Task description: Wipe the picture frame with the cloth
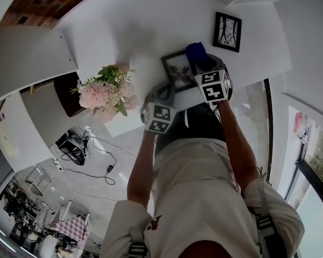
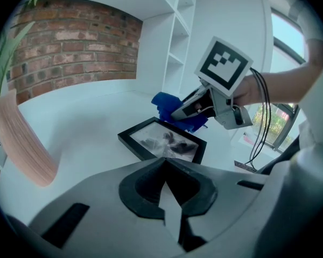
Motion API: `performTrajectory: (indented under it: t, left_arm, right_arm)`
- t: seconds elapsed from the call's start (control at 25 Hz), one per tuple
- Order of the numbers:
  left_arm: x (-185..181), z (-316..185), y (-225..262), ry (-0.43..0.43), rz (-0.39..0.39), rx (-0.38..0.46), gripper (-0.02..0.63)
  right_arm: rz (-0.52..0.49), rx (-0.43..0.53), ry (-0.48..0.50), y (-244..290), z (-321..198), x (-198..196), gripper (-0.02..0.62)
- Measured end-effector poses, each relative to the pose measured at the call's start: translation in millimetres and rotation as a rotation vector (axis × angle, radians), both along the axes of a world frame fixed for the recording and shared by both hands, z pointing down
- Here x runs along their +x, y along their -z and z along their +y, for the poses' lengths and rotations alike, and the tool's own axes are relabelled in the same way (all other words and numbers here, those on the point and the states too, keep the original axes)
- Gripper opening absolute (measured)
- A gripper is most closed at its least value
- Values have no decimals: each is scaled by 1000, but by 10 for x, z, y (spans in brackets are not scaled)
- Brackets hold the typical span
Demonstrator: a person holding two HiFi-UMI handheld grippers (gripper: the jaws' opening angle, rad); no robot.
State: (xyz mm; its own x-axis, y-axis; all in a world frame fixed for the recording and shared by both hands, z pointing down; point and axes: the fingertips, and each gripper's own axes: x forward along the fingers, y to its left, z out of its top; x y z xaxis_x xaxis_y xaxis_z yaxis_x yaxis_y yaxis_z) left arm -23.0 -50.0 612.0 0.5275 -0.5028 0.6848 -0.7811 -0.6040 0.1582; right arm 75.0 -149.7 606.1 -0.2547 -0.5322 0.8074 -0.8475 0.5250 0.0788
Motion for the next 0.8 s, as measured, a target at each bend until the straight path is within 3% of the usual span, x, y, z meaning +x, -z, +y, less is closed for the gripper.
performTrajectory:
  t: [0.32, 0.8]
  left_arm:
    - [-9, 2, -12, 18, -10, -17, 0]
    - [26, -67, 106, 40, 12, -19, 0]
  right_arm:
    - [9, 7, 3, 57, 35, 151, 95]
    - [18, 14, 106, 267, 241, 148, 94]
